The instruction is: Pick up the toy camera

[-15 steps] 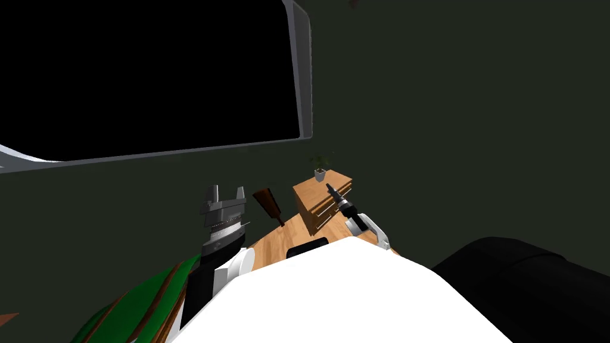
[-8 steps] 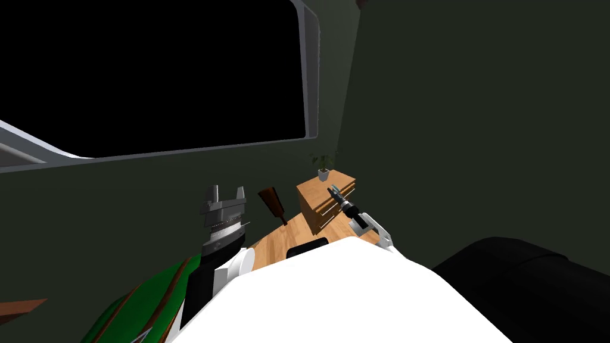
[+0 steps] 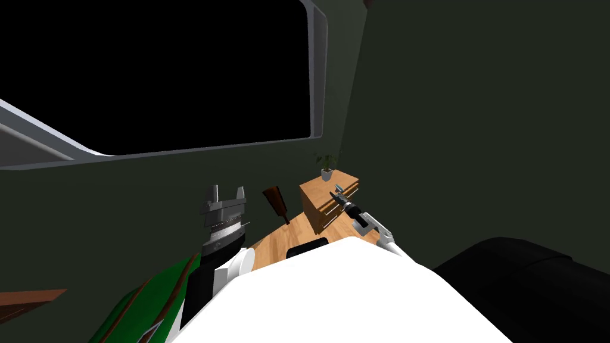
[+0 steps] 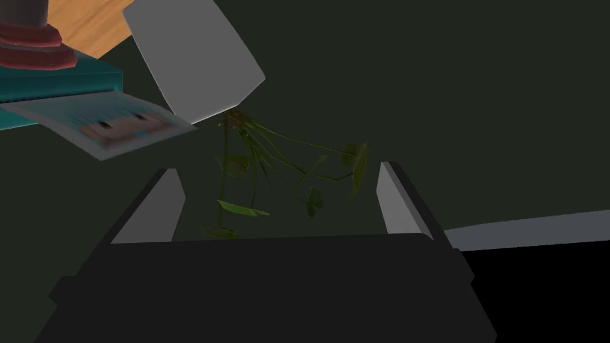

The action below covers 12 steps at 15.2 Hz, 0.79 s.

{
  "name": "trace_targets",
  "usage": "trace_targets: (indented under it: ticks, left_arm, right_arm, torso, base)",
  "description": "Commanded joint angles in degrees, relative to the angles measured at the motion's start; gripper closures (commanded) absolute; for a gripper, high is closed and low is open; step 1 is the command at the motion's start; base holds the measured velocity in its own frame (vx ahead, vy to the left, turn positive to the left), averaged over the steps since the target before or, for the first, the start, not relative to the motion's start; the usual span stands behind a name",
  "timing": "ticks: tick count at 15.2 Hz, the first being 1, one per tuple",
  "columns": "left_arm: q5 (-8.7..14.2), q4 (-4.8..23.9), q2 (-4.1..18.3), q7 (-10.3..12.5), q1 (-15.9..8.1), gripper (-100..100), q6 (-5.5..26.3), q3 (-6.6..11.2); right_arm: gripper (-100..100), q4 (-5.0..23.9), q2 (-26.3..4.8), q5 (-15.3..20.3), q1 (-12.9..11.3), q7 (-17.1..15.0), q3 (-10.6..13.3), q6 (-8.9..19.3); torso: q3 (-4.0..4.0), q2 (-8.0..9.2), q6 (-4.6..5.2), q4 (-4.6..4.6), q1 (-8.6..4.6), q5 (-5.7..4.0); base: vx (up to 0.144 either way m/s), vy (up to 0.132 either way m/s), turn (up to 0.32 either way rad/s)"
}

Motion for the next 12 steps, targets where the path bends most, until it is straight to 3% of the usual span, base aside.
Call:
trace_targets:
  ticks: [1, 3, 10, 12]
  left_arm:
    - [0.0, 0.0, 0.0, 0.0, 0.0, 0, 0.0, 0.0]
    - [0.0, 0.0, 0.0, 0.0, 0.0, 0, 0.0, 0.0]
    - [0.0, 0.0, 0.0, 0.0, 0.0, 0, 0.0, 0.0]
    - [0.0, 0.0, 0.0, 0.0, 0.0, 0, 0.0, 0.0]
  right_arm:
    - [-100, 2.86, -1.96, 1.97, -0.7, 2.01, -0.37, 1.53]
    - [-100, 3.29, -1.96, 1.97, -0.7, 2.01, -0.37, 1.53]
    - [-100, 11.96, -6.7, 8.16, -2.95, 8.22, -1.27, 5.59]
    - [-100, 12.67, -6.7, 8.16, -2.95, 8.22, -1.27, 5.59]
  torso:
    - [0.0, 0.0, 0.0, 0.0, 0.0, 0.0]
    - [-0.01, -0.01, 0.01, -0.01, 0.03, 0.0]
    - [-0.05, -0.09, 0.0, -0.02, 0.04, 0.0]
    - [-0.05, -0.08, 0.0, -0.02, 0.04, 0.01]
  base:
    - [0.013, 0.078, 0.044]
    - [0.012, 0.074, 0.017]
    - [0.023, 0.081, 0.034]
    - [0.027, 0.068, 0.015]
